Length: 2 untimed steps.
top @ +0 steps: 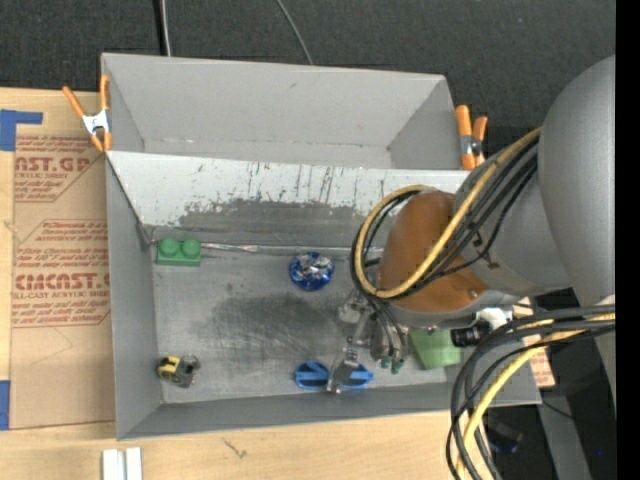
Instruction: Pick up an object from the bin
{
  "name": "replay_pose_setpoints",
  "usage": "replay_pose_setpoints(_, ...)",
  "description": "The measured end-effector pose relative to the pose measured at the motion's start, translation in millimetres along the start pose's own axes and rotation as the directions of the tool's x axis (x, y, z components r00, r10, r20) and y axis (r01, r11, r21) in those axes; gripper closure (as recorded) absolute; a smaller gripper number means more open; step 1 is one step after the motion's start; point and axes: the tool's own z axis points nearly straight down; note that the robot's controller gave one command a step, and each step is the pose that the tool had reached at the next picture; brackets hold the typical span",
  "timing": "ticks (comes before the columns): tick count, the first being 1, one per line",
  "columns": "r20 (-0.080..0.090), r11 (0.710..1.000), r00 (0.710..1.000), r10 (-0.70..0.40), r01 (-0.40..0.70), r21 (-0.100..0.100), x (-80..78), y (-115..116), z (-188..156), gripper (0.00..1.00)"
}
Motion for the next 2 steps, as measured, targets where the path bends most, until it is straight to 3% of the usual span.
replay_pose_setpoints(1,0.0,1.0,1.0,-0.007,0.007,-0.005,-0.8,-4.7,-0.4,0.0)
replay_pose_setpoints(2,0.008,1.0,1.0,-0.005,0.005,-0.004,-3.7,-5.6,-2.6,1.0)
